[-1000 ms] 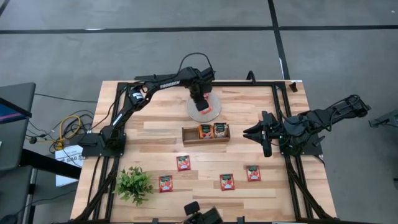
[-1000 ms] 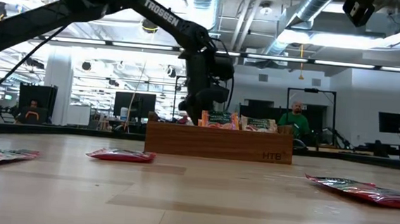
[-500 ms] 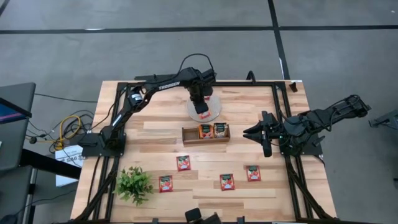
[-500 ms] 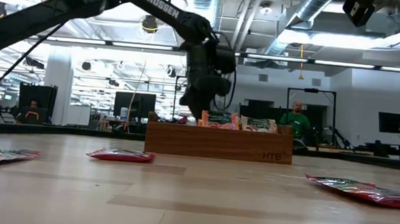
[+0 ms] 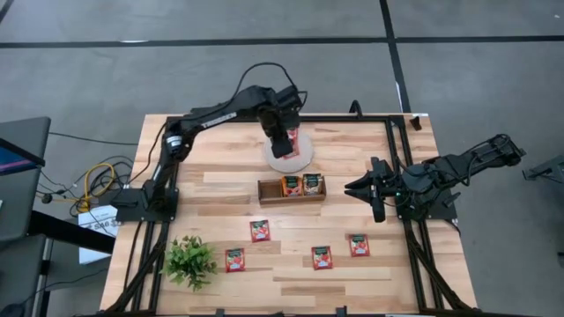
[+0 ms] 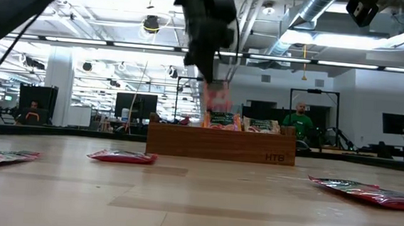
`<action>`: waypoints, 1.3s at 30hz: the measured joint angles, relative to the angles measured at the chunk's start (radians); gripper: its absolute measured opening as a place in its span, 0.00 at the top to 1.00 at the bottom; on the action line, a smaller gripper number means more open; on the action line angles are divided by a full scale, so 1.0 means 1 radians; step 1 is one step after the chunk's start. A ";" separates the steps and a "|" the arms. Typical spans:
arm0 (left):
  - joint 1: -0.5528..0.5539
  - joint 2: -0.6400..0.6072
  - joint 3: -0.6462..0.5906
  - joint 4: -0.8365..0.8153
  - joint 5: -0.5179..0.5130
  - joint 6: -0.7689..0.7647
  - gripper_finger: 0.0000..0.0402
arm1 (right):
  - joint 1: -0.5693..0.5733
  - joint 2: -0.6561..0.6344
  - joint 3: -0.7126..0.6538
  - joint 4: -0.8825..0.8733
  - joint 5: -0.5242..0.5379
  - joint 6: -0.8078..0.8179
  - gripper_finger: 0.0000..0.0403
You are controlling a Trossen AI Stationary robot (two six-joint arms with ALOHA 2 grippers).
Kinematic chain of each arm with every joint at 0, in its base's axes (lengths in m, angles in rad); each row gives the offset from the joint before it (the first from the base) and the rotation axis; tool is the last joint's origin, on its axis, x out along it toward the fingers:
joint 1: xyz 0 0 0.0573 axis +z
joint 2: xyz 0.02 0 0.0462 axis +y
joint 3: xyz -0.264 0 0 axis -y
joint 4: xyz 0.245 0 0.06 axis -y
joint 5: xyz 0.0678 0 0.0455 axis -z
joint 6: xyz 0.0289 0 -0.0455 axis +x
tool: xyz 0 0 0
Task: Pick & Place Tea
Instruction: Put the orange tea bag into the middle section of the wooden organizer
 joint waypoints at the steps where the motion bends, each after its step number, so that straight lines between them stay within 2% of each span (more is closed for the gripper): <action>1: -0.012 -0.017 0.000 -0.004 -0.003 -0.002 1.00 | 0.000 0.000 0.000 0.000 0.000 0.000 0.81; 6: -0.101 -0.078 0.000 -0.013 -0.011 -0.022 1.00 | 0.000 0.000 0.000 0.000 0.000 0.000 0.81; 12: -0.213 -0.089 0.000 -0.028 -0.047 -0.049 1.00 | 0.000 0.000 0.000 0.000 0.000 0.000 0.81; 19: -0.314 -0.090 0.000 -0.027 -0.158 -0.064 1.00 | 0.000 0.000 0.000 0.000 0.000 0.000 0.81; 27: -0.348 -0.056 -0.016 0.005 -0.280 -0.085 1.00 | 0.000 0.000 0.000 0.000 -0.003 0.000 0.81; 39: -0.348 -0.056 -0.220 0.164 -0.323 -0.116 1.00 | 0.000 0.000 0.000 -0.003 -0.004 -0.001 0.81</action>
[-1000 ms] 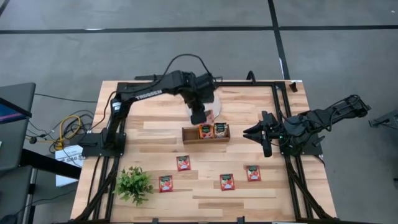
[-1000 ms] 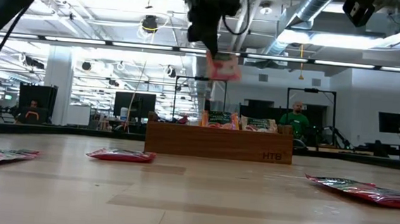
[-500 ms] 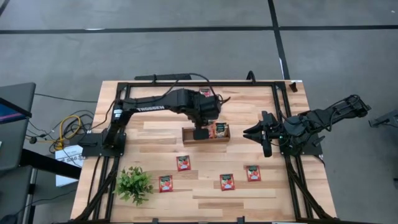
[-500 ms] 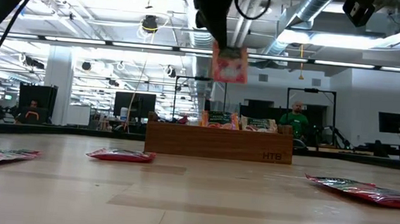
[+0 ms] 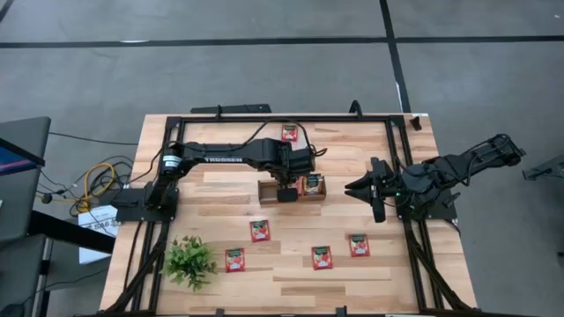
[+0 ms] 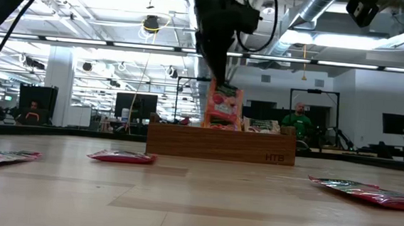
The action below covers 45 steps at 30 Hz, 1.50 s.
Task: Pick & Place Tea
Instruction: Put the orange tea bag into the middle section of the wooden organizer
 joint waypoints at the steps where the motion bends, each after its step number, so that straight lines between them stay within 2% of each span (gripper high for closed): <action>1: 0.000 0.000 -0.007 0.011 0.000 -0.004 1.00 | 0.000 0.000 0.000 -0.001 0.000 0.000 0.81; 19: -0.001 0.000 -0.145 0.163 -0.005 -0.044 1.00 | 0.001 0.000 0.000 -0.006 -0.002 0.000 0.81; 45: -0.034 0.000 -0.146 0.198 -0.072 -0.086 1.00 | 0.001 0.000 0.000 -0.006 -0.001 -0.003 0.81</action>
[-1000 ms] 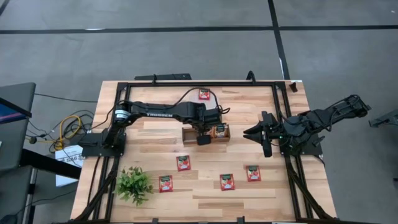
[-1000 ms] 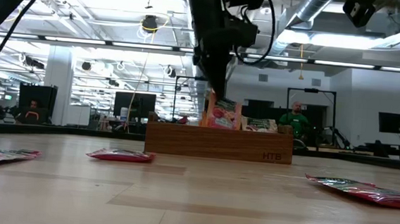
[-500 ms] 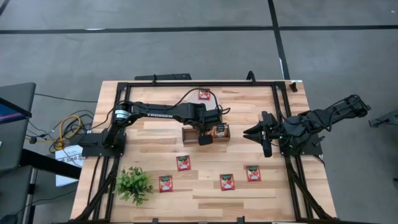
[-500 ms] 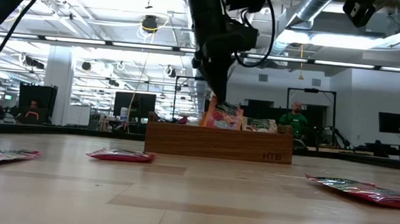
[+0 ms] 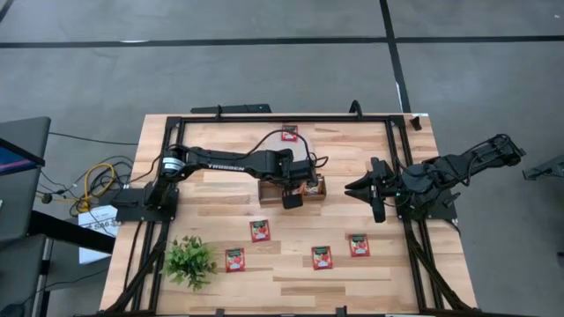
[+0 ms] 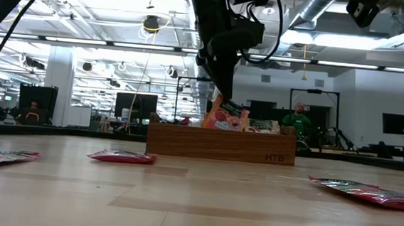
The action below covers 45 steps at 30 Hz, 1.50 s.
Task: Pick & Place Tea
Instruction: Put the orange tea bag into the middle section of the wooden organizer
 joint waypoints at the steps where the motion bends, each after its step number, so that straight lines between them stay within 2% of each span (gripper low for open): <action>1: 0.000 0.000 0.000 0.000 -0.015 -0.001 1.00 | 0.000 0.000 0.000 0.000 0.000 0.000 0.81; 15: -0.006 -0.001 0.000 0.039 -0.027 0.004 1.00 | 0.000 0.000 0.000 0.000 -0.026 -0.001 0.81; 22: -0.008 -0.008 -0.081 0.081 -0.033 0.014 1.00 | 0.000 0.000 0.000 0.000 -0.026 -0.005 0.81; 26: -0.013 -0.010 -0.082 0.114 -0.060 0.029 1.00 | 0.000 0.000 0.000 0.000 -0.026 -0.005 0.81; 45: -0.010 -0.025 -0.082 0.130 -0.068 0.050 1.00 | 0.000 0.000 0.000 0.001 -0.026 -0.005 0.81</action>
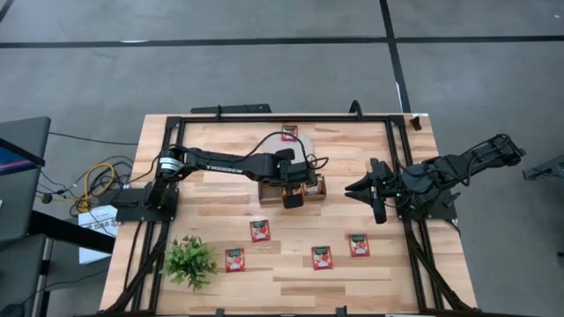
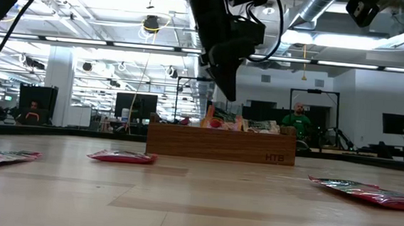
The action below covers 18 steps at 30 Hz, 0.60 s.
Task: Pick & Place Tea
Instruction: Put the orange tea bag into the middle section of the wooden organizer
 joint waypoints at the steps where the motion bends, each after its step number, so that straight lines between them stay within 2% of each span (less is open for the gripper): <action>1: 0.000 0.000 0.000 -0.004 0.000 0.000 1.00 | 0.000 0.000 0.000 0.000 0.000 0.000 0.81; 7: 0.010 0.000 0.000 -0.011 -0.026 0.019 1.00 | 0.000 0.000 0.000 0.000 0.000 0.000 0.81; 13: 0.038 0.000 0.000 -0.091 0.021 0.018 1.00 | 0.000 0.000 0.000 0.001 0.000 0.000 0.81; 18: 0.035 0.000 0.000 -0.088 0.038 0.018 1.00 | 0.000 0.000 0.000 0.001 0.000 0.000 0.81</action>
